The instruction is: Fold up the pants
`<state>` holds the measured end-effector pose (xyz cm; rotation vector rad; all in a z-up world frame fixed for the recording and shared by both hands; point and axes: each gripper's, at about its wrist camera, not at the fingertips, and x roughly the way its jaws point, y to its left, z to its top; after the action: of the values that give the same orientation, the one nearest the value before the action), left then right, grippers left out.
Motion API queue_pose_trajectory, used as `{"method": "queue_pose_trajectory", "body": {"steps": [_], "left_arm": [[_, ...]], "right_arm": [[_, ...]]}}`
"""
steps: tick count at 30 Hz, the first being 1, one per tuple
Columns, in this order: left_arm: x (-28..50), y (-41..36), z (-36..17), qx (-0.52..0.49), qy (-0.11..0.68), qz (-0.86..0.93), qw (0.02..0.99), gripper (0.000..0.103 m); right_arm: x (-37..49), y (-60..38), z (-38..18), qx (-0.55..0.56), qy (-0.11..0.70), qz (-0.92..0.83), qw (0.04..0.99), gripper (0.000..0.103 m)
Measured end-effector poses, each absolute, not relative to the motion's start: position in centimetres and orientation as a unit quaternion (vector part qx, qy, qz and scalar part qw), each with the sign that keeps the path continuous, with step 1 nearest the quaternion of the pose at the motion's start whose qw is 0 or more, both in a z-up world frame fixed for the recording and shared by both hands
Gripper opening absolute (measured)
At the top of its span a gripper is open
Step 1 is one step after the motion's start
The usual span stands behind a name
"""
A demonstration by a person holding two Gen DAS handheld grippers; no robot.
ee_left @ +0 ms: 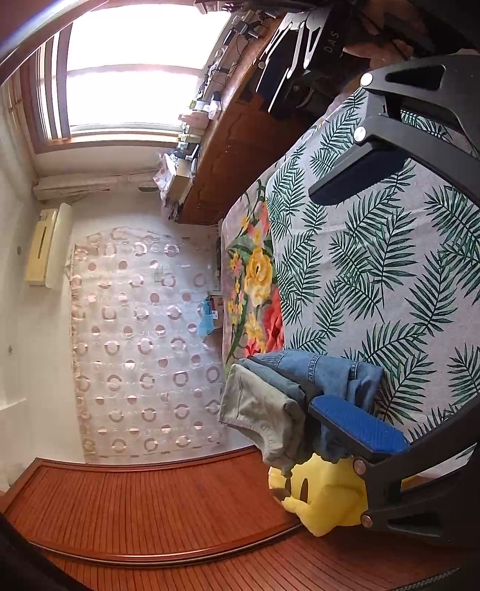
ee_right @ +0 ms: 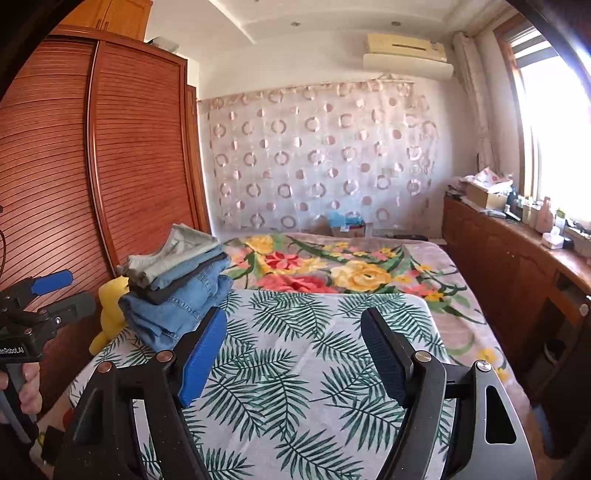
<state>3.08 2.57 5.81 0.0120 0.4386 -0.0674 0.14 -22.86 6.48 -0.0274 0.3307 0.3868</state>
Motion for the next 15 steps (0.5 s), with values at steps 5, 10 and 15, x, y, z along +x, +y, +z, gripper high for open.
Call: {"method": "queue_pose_trajectory", "body": {"steps": [5, 10, 15], "left_arm": [[3.1, 2.5, 5.9, 0.007, 0.217, -0.033, 0.976, 0.103], [3.1, 2.6, 5.7, 0.007, 0.22, -0.03, 0.975, 0.103], [3.2, 2.7, 5.6, 0.004, 0.222, -0.028, 0.975, 0.103]], "right_arm": [[-0.5, -22.1, 5.6, -0.011, 0.158, 0.178, 0.971, 0.077], [-0.8, -21.7, 5.2, -0.012, 0.161, 0.175, 0.971, 0.077], [-1.1, -22.4, 5.4, -0.014, 0.156, 0.173, 0.972, 0.077]]}}
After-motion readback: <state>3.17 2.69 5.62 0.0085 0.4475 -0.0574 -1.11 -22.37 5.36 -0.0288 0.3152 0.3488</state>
